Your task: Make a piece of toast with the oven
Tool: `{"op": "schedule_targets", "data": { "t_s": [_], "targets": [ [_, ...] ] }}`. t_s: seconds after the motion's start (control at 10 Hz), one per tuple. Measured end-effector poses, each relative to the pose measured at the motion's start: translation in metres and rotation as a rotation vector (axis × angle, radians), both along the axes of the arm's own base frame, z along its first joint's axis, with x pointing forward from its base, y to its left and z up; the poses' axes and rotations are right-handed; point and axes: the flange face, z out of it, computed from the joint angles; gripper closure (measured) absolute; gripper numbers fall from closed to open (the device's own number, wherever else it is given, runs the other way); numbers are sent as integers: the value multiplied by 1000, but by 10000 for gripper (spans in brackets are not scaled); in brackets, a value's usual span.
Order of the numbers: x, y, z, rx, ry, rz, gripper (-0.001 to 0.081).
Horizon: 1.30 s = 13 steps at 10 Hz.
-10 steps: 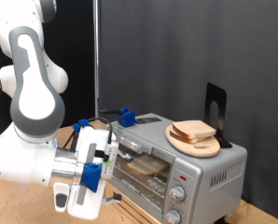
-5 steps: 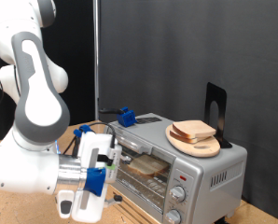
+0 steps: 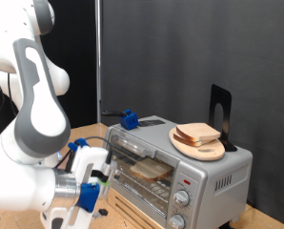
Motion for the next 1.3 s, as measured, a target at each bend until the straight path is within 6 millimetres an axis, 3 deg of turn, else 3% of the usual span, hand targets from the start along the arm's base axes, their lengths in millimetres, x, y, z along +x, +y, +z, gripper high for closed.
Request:
{"op": "schedule_targets", "data": {
  "t_s": [0.5,0.8,1.3],
  "targets": [
    [-5,3,-2,68,-34,45,-2],
    [19,5,-18,107,-129,-49,-2],
    [64,13,-37,103,-70,-107,-2]
  ]
}}
